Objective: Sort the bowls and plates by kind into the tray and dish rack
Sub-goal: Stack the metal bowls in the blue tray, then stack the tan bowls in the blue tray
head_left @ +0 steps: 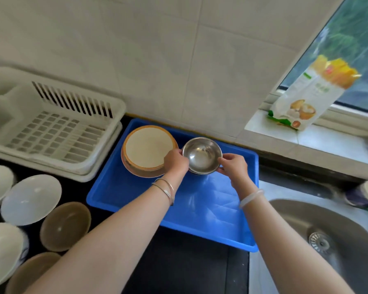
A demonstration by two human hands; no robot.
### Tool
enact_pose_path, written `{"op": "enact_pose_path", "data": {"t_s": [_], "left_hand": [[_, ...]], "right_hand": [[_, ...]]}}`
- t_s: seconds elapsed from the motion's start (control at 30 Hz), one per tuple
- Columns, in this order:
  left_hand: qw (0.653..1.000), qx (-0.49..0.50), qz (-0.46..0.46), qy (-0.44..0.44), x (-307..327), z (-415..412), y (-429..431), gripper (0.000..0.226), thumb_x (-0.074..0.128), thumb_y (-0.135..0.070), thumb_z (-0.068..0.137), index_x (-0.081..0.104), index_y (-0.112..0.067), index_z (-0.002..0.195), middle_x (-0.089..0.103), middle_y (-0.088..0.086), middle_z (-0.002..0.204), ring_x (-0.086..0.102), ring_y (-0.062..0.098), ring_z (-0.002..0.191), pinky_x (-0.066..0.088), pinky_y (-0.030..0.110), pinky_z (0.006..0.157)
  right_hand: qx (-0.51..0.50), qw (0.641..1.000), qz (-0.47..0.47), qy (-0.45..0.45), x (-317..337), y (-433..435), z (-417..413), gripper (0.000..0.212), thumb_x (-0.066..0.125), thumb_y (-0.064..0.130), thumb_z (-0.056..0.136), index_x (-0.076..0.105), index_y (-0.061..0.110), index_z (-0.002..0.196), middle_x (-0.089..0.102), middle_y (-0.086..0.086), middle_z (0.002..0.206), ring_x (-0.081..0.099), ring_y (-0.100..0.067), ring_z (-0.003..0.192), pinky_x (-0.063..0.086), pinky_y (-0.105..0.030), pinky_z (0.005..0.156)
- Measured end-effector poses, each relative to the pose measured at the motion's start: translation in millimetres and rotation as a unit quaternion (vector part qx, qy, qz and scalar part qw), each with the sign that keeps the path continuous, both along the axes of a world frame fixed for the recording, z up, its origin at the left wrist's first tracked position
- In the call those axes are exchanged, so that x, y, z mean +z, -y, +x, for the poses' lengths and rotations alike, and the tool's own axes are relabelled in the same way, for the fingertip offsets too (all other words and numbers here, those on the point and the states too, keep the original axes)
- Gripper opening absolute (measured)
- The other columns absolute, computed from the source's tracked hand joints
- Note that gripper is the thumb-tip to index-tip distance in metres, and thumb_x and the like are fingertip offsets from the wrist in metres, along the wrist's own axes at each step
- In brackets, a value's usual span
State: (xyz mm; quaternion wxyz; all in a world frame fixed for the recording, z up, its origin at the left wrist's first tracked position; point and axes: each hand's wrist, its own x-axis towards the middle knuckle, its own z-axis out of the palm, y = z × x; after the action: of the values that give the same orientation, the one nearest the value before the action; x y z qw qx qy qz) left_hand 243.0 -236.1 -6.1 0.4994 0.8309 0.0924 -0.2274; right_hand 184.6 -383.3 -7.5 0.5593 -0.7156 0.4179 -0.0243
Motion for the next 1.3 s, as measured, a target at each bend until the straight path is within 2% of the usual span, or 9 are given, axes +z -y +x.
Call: {"op": "enact_pose_path", "data": {"t_s": [0.17,0.3,0.4,0.6,0.7,0.9,1.03,1.13,1.3], "left_hand": [[0.999,-0.016,0.032,-0.010,-10,-4,16,0.027,0.044,-0.005,0.087,0.061,-0.003,0.108,0.064,0.019,0.106,0.060,0.035,0.097,0.050,0.037,0.073],[1.000,0.006,0.021,-0.006,-17,-7,20,0.013,0.043,-0.003,0.086,0.056,-0.006,0.089,0.059,0.018,0.088,0.052,0.028,0.075,0.039,0.033,0.061],[1.000,0.017,0.012,-0.003,-21,-11,22,0.022,0.046,-0.001,0.085,0.058,-0.006,0.103,0.063,0.014,0.100,0.060,0.033,0.092,0.048,0.037,0.072],[0.998,0.050,-0.009,0.035,-29,-20,24,0.028,0.052,-0.004,0.087,0.057,-0.011,0.114,0.062,0.008,0.119,0.058,0.028,0.108,0.047,0.033,0.087],[0.996,0.067,-0.022,0.050,-32,-25,21,0.036,0.055,-0.006,0.088,0.055,-0.012,0.123,0.058,0.006,0.128,0.054,0.026,0.117,0.039,0.027,0.086],[0.993,0.045,-0.097,0.039,-31,-29,6,0.034,0.055,-0.009,0.089,0.056,-0.014,0.122,0.062,0.005,0.123,0.057,0.024,0.116,0.045,0.036,0.098],[0.995,0.032,-0.098,0.013,-25,-43,-18,0.045,0.053,-0.014,0.092,0.045,-0.014,0.136,0.049,0.003,0.140,0.051,0.020,0.124,0.037,0.023,0.090],[0.997,0.010,-0.063,0.045,-17,-59,-45,0.037,0.052,-0.021,0.093,0.052,-0.018,0.130,0.055,-0.001,0.134,0.054,0.014,0.118,0.038,0.021,0.085],[0.994,0.016,-0.001,0.111,-3,-97,-107,0.029,0.053,-0.025,0.092,0.058,-0.017,0.120,0.063,-0.003,0.122,0.059,0.012,0.107,0.039,0.020,0.080]], "right_hand": [[0.006,1.000,-0.022,-0.017,-15,8,12,0.015,0.059,0.003,0.083,0.070,0.012,0.080,0.065,-0.001,0.071,0.065,-0.011,0.062,0.058,-0.027,0.069],[0.015,0.999,-0.031,-0.018,-24,8,17,0.024,0.058,0.005,0.083,0.069,0.020,0.067,0.066,0.001,0.067,0.066,-0.014,0.065,0.059,-0.034,0.075],[0.017,0.999,-0.046,-0.020,-30,8,17,0.028,0.056,0.008,0.080,0.066,0.025,0.061,0.066,0.001,0.064,0.065,-0.019,0.069,0.058,-0.040,0.077],[0.025,0.998,-0.057,-0.017,-37,2,15,0.030,0.053,0.015,0.086,0.070,0.018,0.111,0.072,-0.001,0.104,0.064,-0.021,0.098,0.055,-0.043,0.087],[0.025,0.999,-0.038,-0.005,-39,-2,11,0.034,0.051,0.015,0.088,0.067,0.021,0.117,0.070,-0.001,0.111,0.063,-0.020,0.098,0.055,-0.044,0.088],[0.044,0.998,-0.040,-0.002,-32,-5,0,0.033,0.049,0.024,0.095,0.061,0.015,0.125,0.065,-0.006,0.120,0.058,-0.024,0.111,0.048,-0.047,0.097],[0.063,0.993,-0.095,-0.003,-21,-18,-23,0.033,0.047,0.026,0.096,0.059,0.013,0.125,0.064,-0.004,0.121,0.060,-0.023,0.107,0.050,-0.040,0.091],[0.096,0.987,-0.126,0.009,-11,-38,-44,0.029,0.046,0.025,0.096,0.061,0.017,0.119,0.066,-0.002,0.113,0.062,-0.021,0.099,0.045,-0.029,0.077],[0.183,0.978,-0.102,0.016,-4,-99,-68,0.024,0.046,0.027,0.094,0.066,0.022,0.107,0.069,0.000,0.100,0.065,-0.020,0.091,0.051,-0.032,0.073]]}}
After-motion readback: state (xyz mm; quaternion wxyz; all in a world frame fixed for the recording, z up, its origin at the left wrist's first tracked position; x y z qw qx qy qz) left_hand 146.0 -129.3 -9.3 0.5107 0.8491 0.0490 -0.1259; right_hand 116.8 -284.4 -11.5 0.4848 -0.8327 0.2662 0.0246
